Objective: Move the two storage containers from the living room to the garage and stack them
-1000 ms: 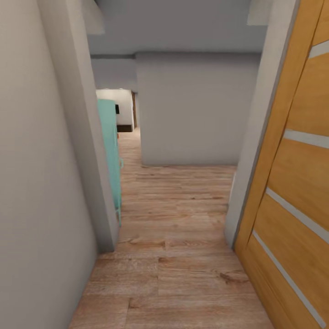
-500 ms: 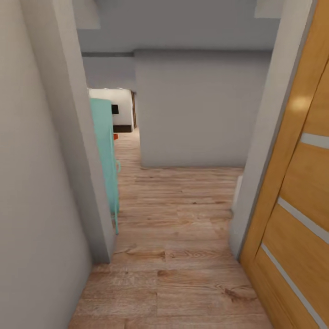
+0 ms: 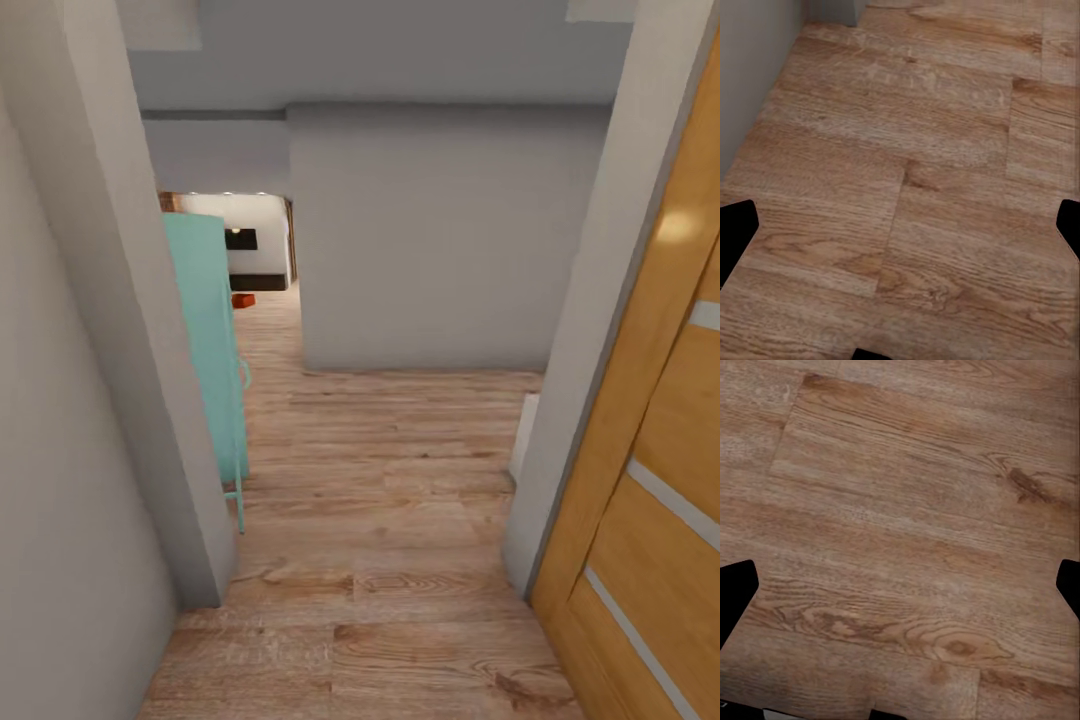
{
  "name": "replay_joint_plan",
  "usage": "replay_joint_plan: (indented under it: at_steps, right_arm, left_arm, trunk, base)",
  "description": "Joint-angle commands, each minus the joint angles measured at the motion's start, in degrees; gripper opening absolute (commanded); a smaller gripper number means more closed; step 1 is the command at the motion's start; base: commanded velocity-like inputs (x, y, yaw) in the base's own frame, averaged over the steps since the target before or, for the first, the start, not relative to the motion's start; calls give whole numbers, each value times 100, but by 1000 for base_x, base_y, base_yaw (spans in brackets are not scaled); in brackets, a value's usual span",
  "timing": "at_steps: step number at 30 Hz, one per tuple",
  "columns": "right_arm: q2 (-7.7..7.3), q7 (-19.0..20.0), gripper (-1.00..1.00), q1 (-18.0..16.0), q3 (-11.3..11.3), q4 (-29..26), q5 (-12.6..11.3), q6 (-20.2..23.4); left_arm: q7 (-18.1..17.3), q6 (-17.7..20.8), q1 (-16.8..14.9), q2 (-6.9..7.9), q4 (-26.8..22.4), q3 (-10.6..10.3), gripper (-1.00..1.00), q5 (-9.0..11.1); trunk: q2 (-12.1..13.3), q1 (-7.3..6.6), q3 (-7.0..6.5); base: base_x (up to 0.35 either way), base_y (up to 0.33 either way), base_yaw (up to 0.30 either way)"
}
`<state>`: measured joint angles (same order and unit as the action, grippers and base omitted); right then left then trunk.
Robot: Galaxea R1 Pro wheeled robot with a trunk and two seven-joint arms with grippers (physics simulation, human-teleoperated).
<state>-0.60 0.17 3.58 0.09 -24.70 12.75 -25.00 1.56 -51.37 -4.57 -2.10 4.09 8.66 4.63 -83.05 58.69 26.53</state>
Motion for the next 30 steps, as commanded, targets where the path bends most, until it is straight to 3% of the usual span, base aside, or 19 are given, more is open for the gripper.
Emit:
replay_joint_plan:
  at_steps: [1,16,30]
  right_arm:
    - [-1,1,100,3,0,-8,17,-5]
    - [-1,1,100,3,0,-8,26,-5]
    - [-1,1,100,3,0,-8,23,-14]
  left_arm:
    - [2,-31,-9,-1,21,-14,100,29]
    - [2,-31,-9,-1,20,-14,100,29]
    - [2,-31,-9,-3,13,-14,100,22]
  trunk:
    - [-3,4,5]
    - [-3,4,5]
    - [-3,4,5]
  base:
    - [326,-115,82]
    - [326,-115,253]
    - [326,-113,19]
